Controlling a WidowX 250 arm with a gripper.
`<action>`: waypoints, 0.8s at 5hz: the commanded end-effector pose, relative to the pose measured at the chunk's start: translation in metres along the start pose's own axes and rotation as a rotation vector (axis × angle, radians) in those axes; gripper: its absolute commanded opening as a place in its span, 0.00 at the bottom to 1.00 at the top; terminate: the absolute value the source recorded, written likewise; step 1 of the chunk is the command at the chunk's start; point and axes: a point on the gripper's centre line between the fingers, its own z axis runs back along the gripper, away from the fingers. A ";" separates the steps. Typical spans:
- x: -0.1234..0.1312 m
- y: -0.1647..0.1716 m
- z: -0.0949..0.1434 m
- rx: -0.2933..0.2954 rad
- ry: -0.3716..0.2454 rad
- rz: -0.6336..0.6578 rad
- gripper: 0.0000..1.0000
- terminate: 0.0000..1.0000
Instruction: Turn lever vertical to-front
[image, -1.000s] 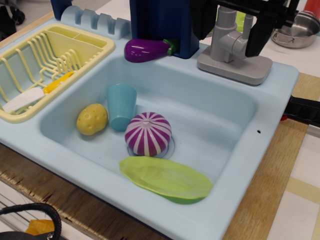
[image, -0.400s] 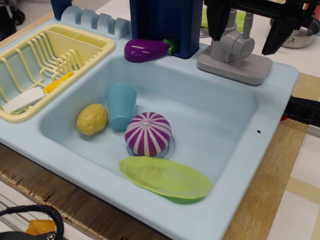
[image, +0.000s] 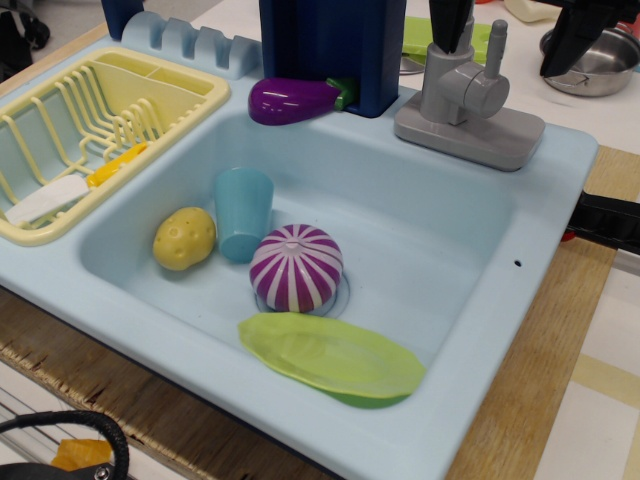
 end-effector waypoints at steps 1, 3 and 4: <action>0.018 -0.002 0.007 -0.025 -0.059 0.016 1.00 0.00; 0.021 0.001 -0.006 0.015 -0.069 0.073 0.00 0.00; 0.016 0.001 -0.014 0.046 -0.084 0.134 0.00 0.00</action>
